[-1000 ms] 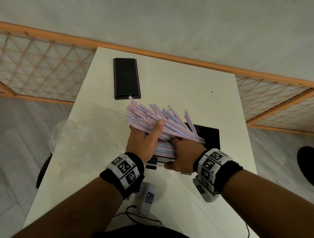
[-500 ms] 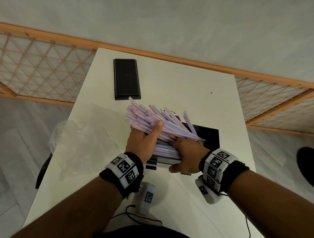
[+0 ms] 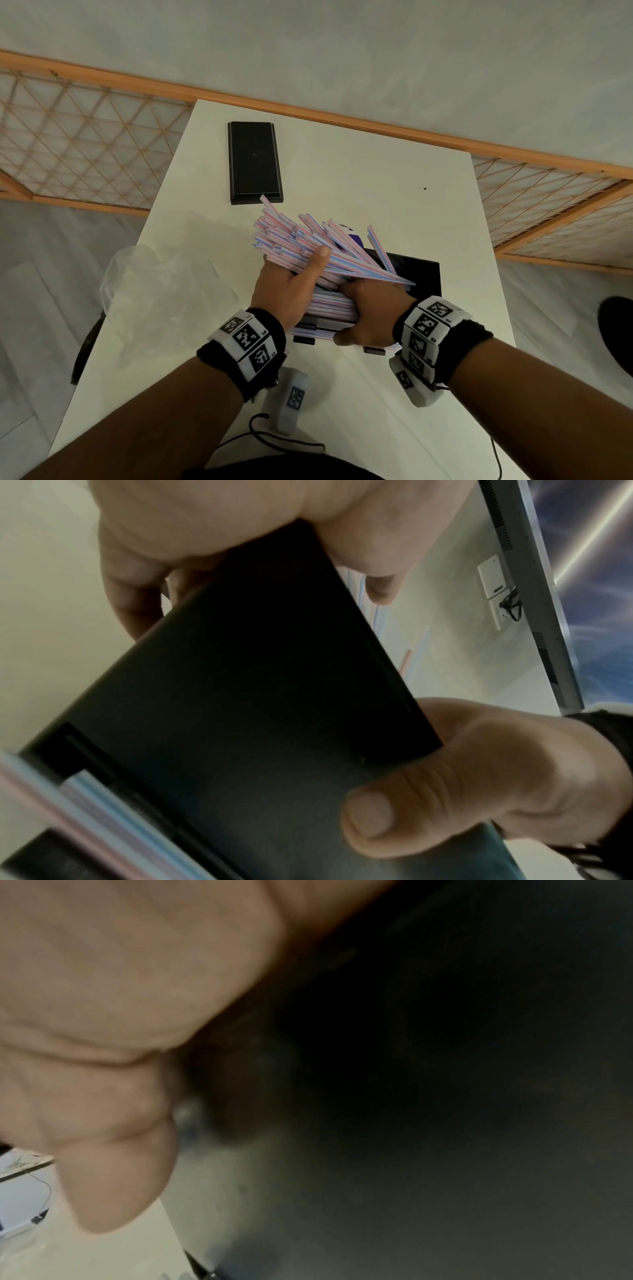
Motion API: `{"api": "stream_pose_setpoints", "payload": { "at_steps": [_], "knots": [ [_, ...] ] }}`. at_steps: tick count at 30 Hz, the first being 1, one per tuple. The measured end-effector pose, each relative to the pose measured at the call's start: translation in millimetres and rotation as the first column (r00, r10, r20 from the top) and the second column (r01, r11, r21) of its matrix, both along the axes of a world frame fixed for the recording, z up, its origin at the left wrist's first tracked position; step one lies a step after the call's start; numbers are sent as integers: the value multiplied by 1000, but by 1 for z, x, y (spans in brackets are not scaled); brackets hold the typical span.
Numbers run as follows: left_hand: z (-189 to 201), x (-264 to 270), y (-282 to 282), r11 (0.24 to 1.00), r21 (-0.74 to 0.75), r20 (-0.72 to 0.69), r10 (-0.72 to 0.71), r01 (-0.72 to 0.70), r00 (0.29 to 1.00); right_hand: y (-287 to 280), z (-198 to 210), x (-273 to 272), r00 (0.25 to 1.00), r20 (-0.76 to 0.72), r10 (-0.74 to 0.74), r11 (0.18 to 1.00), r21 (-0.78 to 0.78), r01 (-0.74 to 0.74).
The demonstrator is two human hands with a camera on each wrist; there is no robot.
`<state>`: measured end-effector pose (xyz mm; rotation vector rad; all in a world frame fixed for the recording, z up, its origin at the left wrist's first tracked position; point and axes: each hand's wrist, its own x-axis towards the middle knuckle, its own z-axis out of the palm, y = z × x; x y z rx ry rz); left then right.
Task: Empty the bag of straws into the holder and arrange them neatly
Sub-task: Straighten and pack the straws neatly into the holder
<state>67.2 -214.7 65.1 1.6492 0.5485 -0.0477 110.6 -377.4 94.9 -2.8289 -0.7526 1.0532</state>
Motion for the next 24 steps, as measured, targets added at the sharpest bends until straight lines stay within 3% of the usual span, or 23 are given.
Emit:
{"api": "stream_pose_setpoints", "payload": {
  "at_steps": [5,9,12,14,16,18,21,24],
  "knots": [
    [15,-5,23,980,177,-15,-86,88,996,-22,9,-7,996,43,-74,992,104,69],
    [33,-1,33,894,407,-27,-192,186,981,-36,12,-12,977,142,-161,976,167,137],
    [44,4,29,890,420,-51,-175,180,983,-38,9,-17,960,172,-222,956,234,179],
    [48,6,19,938,302,-78,-153,169,985,-39,9,-19,938,205,-279,927,312,207],
    [51,6,7,992,29,-152,-116,122,982,-39,7,-20,921,229,-316,902,373,217],
    [50,7,-5,987,-153,-221,-91,57,971,-38,6,-19,904,233,-358,876,420,238],
    [48,12,-16,953,-301,-294,-54,-39,954,-38,5,-13,868,190,-458,814,483,323],
    [46,16,-25,928,-360,-318,-31,-91,948,-35,2,-8,882,145,-448,844,393,365]
  ]
}}
